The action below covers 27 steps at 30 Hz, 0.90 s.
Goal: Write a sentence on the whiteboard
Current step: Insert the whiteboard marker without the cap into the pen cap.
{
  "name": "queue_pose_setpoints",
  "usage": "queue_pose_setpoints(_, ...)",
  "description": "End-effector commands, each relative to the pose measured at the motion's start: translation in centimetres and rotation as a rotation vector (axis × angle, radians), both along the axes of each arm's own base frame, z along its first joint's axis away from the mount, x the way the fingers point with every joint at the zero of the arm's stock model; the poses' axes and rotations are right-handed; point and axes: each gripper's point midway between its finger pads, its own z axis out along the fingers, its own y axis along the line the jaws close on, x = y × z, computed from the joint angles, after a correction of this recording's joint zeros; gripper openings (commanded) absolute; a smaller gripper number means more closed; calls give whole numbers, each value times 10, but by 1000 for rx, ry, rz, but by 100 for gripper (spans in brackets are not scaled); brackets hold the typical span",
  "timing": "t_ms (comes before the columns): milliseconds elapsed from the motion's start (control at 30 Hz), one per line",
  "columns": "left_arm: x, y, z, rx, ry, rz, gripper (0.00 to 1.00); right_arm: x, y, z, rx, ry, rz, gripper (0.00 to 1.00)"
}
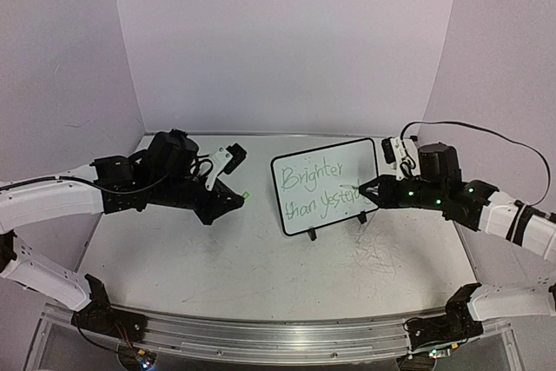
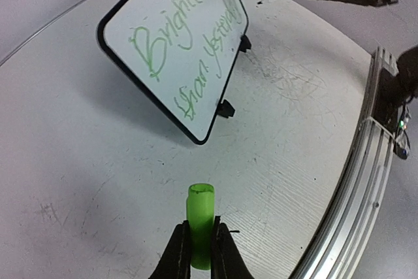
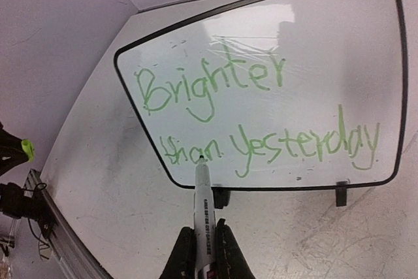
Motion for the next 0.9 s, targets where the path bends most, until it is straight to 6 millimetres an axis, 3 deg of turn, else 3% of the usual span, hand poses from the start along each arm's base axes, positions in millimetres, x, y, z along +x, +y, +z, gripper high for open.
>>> queue_pose_setpoints(0, -14, -26, 11, 3, -168, -280, 0, -18, 32, 31, 87, -50, 224, 0)
queue_pose_setpoints(233, -28, -29, -12, 28, -258, -429, 0, -49, 64, 33, 109, -18, 451, 0)
queue_pose_setpoints(400, -33, -30, -23, 25, -247, -460, 0, -64, 98, 28, 89, 7, 556, 0)
queue_pose_setpoints(733, -34, -28, -42, 65, -230, -470, 0, -70, 149, 26, 67, 26, 669, 0)
queue_pose_setpoints(867, -32, -27, -47, 82, -229, -464, 0, -71, 161, 24, 71, 42, 701, 0)
